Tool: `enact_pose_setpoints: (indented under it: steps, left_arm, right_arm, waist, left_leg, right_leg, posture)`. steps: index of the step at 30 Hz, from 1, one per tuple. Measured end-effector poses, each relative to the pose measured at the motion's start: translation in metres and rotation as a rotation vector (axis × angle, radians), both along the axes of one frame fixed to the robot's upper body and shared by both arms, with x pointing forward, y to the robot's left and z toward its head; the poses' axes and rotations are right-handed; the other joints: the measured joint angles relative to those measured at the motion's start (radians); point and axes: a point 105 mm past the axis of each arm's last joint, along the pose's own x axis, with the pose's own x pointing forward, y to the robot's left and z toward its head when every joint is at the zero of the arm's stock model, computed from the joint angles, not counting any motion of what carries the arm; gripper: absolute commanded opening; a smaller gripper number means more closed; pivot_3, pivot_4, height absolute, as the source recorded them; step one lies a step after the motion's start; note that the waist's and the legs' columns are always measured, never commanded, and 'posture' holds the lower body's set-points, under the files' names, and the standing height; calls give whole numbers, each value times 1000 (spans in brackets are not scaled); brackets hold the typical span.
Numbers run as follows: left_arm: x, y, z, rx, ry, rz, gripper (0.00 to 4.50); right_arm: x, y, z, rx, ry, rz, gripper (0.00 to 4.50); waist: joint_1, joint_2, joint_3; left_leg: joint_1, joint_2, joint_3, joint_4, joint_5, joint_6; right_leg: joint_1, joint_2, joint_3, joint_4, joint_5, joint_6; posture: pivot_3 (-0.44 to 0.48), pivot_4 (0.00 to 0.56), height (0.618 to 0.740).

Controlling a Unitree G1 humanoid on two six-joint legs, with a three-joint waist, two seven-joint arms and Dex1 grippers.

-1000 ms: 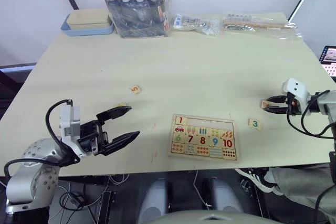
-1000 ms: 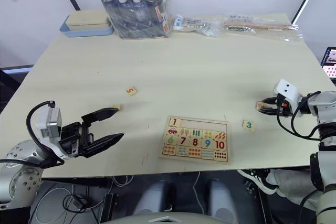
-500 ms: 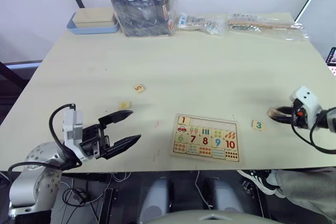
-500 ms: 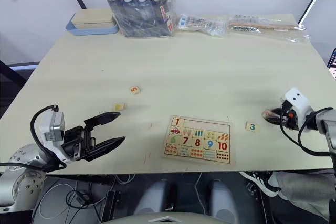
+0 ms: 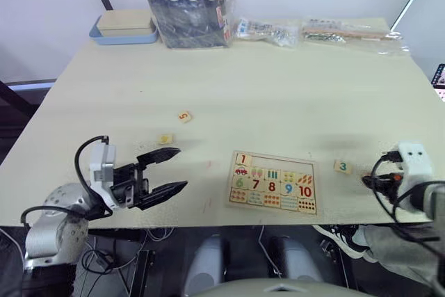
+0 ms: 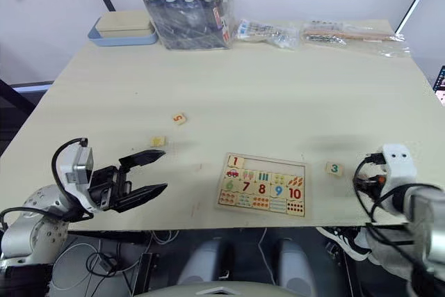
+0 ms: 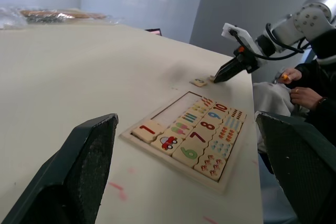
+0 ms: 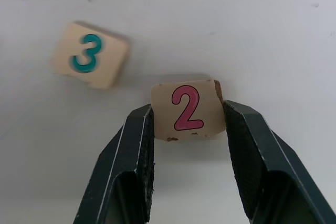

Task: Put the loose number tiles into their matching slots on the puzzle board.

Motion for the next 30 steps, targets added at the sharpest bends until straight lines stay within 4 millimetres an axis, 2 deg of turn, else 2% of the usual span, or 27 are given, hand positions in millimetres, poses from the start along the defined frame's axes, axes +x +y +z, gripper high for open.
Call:
enact_pose_setpoints:
  steps: [6, 7, 8, 10, 12, 13, 19, 22, 26, 28, 30]
  left_arm:
    - [2, 1, -4, 4, 15, -18, 4500]
    - [2, 2, -5, 3, 16, -21, 4500]
    - [2, 2, -5, 2, 18, -21, 4500]
    - [2, 3, -6, 2, 20, -21, 4500]
    - [2, 4, -7, 0, 25, -15, 4500]
    - [2, 5, -8, 0, 23, -16, 4500]
    - [2, 5, -9, 6, 19, -31, 4500]
    - [3, 5, -13, 7, 32, -39, 4500]
    - [3, 4, -11, 8, 20, -57, 4500]
    - [2, 4, -11, 9, 18, -64, 4500]
    - [1, 3, -9, 13, 14, -77, 4500]
  right_arm:
    - [-13, 11, -4, -41, -27, -77, 1382]
    - [-14, 12, -5, -39, -28, -89, 2384]
    - [-14, 13, -6, -35, -26, -96, 2863]
    - [-14, 13, -7, -37, -24, -108, 3420]
    - [-14, 9, -6, -56, -20, -107, 4258]
    - [-12, 6, -4, -68, -16, -80, 4456]
    - [-10, 2, 15, -81, 19, 157, 4456]
    - [-21, 4, 29, -116, 100, 360, 4456]
    - [-35, 4, 32, -112, 150, 571, 4456]
    - [-35, -3, 33, -129, 124, 692, 4456]
    - [-23, -5, 39, -110, -2, 773, 4456]
  waist:
    - [-2, -1, -1]
    - [-2, -1, -1]
    - [-2, -2, -2]
    - [-2, -4, -2]
    - [-3, -5, -3]
    - [-4, -4, -3]
    - [-3, -1, -1]
    - [0, -3, 0]
    - [4, -3, 0]
    - [2, -5, 0]
    - [-2, -8, 0]
  left_leg:
    - [0, 1, 0, 0, 0, 0]
    - [1, 2, 0, 0, 0, 0]
    - [1, 2, 0, 0, 0, 0]
    - [1, 2, 0, 0, 0, 0]
    - [1, 3, 0, 0, 0, 0]
    - [1, 3, 0, 0, 0, 0]
    - [1, 3, 0, -1, 0, 0]
    - [0, 3, -1, -1, 0, 0]
    - [0, 2, -1, -1, 0, 0]
    - [0, 2, -1, 0, 0, 0]
    - [1, 2, 0, 0, 0, 0]
  right_leg:
    - [0, 1, 0, 0, 0, 0]
    - [0, 1, 0, 0, 0, 0]
    - [0, 1, 0, 0, 0, 0]
    - [0, 1, 0, 0, 0, 0]
    - [0, 1, 0, 0, 0, 0]
    - [0, 1, 1, 0, 0, 0]
    - [0, 1, 1, -1, 0, 0]
    - [0, 1, 0, -1, 0, -1]
    - [1, 0, -1, -2, -2, 2]
    - [1, 0, 0, -2, -2, 3]
    - [1, 1, 1, -2, -2, 4]
  posture:
    - [0, 150, 740]
    - [0, 150, 740]
    - [0, 150, 740]
    - [0, 150, 740]
    - [0, 150, 740]
    - [0, 150, 740]
    - [0, 150, 740]
    - [0, 150, 740]
    - [0, 150, 740]
    - [0, 150, 740]
    - [0, 150, 740]
